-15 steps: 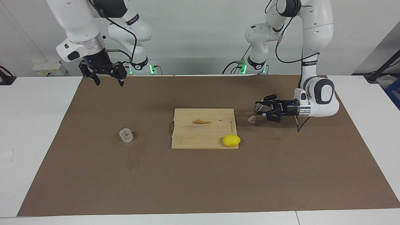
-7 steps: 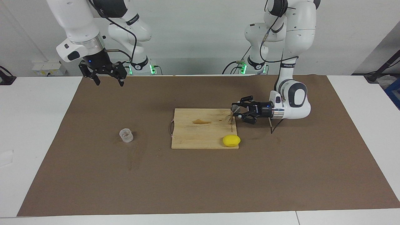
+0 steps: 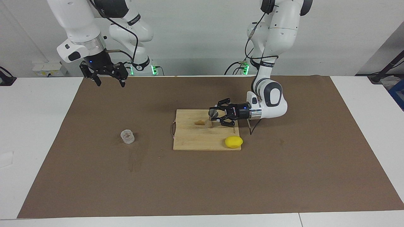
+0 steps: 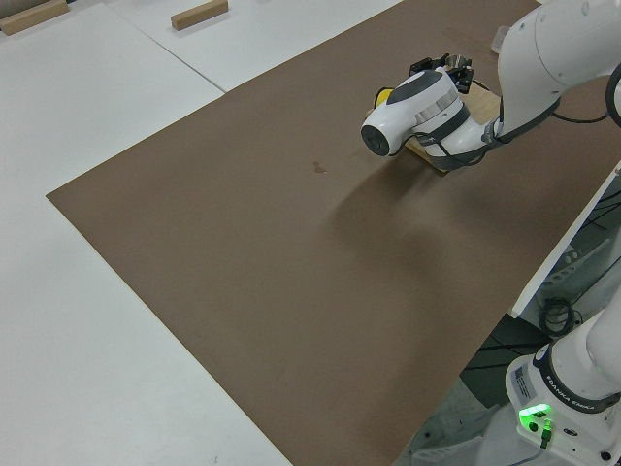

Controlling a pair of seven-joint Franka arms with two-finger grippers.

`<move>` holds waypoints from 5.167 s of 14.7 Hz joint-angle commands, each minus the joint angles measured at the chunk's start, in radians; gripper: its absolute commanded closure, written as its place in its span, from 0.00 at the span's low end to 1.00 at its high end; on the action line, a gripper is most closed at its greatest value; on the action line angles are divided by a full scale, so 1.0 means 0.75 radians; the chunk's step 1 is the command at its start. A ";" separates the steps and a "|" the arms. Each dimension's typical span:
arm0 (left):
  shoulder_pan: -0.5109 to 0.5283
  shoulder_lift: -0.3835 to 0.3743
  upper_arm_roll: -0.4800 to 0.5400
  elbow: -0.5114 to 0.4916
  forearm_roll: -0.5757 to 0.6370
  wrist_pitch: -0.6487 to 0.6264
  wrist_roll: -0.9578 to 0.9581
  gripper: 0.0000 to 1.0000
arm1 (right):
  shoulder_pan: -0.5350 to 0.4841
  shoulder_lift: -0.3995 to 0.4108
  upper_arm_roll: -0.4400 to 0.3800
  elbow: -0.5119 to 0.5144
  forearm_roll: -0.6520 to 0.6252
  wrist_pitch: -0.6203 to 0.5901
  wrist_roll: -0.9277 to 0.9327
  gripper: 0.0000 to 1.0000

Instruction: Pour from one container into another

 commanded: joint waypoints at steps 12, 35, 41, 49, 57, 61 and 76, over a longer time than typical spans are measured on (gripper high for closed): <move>-0.332 0.023 0.009 0.048 -0.322 0.403 0.369 0.57 | -0.021 -0.030 0.003 -0.028 0.028 0.012 -0.038 0.00; -0.189 -0.034 0.017 -0.056 -0.132 0.382 0.428 0.00 | -0.021 -0.032 0.003 -0.028 0.028 0.012 -0.038 0.00; -0.015 -0.144 0.017 -0.142 0.113 0.270 0.422 0.00 | -0.021 -0.030 0.003 -0.028 0.028 0.012 -0.038 0.00; 0.435 -0.181 0.026 -0.049 0.859 -0.059 0.293 0.00 | -0.019 -0.059 0.003 -0.026 0.028 0.002 -0.038 0.00; 0.730 -0.143 0.030 0.442 1.608 -0.352 0.160 0.00 | -0.049 -0.089 -0.002 -0.032 0.030 0.014 -0.036 0.12; 0.724 -0.147 0.032 0.606 1.823 -0.373 0.115 0.00 | -0.051 -0.071 -0.004 -0.040 0.030 0.090 -0.002 0.01; 0.674 -0.159 0.032 0.815 2.036 -0.391 -0.384 0.00 | -0.260 0.422 -0.004 -0.075 0.255 0.384 0.884 0.00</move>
